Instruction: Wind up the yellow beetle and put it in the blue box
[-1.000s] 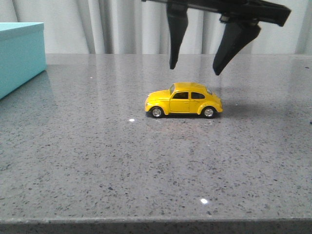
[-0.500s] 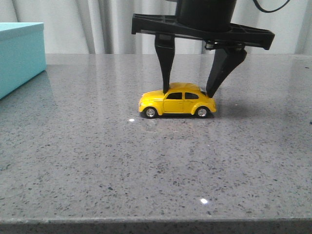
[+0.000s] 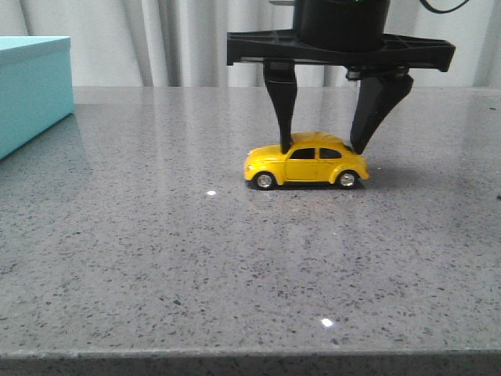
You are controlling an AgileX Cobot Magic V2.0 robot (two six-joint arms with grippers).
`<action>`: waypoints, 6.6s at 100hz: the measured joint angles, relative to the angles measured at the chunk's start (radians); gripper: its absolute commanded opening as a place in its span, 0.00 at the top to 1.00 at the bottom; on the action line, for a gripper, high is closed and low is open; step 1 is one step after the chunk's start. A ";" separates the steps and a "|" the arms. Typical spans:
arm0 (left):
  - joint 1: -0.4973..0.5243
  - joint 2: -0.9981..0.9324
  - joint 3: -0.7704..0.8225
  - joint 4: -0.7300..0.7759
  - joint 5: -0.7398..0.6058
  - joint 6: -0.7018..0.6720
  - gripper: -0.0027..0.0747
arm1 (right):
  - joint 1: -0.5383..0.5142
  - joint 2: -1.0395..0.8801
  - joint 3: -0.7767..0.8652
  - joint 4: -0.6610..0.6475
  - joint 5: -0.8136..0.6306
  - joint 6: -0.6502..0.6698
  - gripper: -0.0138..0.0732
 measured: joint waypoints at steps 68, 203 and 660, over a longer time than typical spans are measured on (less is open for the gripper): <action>0.000 0.000 0.000 0.000 -0.001 0.000 0.41 | -0.076 -0.007 -0.003 -0.054 0.082 0.010 0.29; 0.000 0.000 0.000 0.000 -0.010 0.000 0.41 | -0.303 -0.417 0.127 -0.033 0.050 -0.205 0.29; 0.007 1.169 -1.417 0.086 1.004 0.111 0.71 | -0.203 -0.467 0.131 -0.021 -0.034 -0.217 0.29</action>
